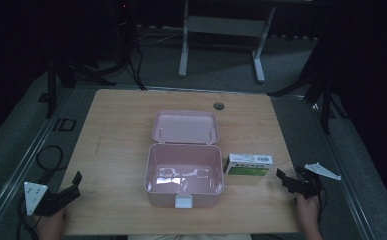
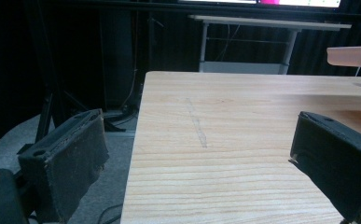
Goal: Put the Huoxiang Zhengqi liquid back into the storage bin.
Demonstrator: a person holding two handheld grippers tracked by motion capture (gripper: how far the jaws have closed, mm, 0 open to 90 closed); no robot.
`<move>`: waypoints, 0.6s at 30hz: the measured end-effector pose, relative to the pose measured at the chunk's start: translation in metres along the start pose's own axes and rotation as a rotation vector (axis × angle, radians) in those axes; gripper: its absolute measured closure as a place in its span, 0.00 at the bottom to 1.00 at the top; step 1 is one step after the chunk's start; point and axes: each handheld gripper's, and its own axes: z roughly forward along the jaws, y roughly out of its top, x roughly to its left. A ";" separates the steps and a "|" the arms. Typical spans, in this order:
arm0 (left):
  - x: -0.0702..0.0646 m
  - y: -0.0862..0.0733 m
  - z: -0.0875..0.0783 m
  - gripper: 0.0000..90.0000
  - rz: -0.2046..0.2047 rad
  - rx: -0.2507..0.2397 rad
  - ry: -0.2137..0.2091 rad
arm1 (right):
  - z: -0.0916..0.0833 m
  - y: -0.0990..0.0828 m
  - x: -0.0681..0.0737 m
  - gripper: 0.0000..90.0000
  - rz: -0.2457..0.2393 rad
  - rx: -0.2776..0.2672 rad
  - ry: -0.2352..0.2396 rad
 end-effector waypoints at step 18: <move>0.001 0.000 0.000 0.04 -0.013 0.002 -0.007 | -0.004 0.020 -0.003 0.12 -0.216 0.324 0.230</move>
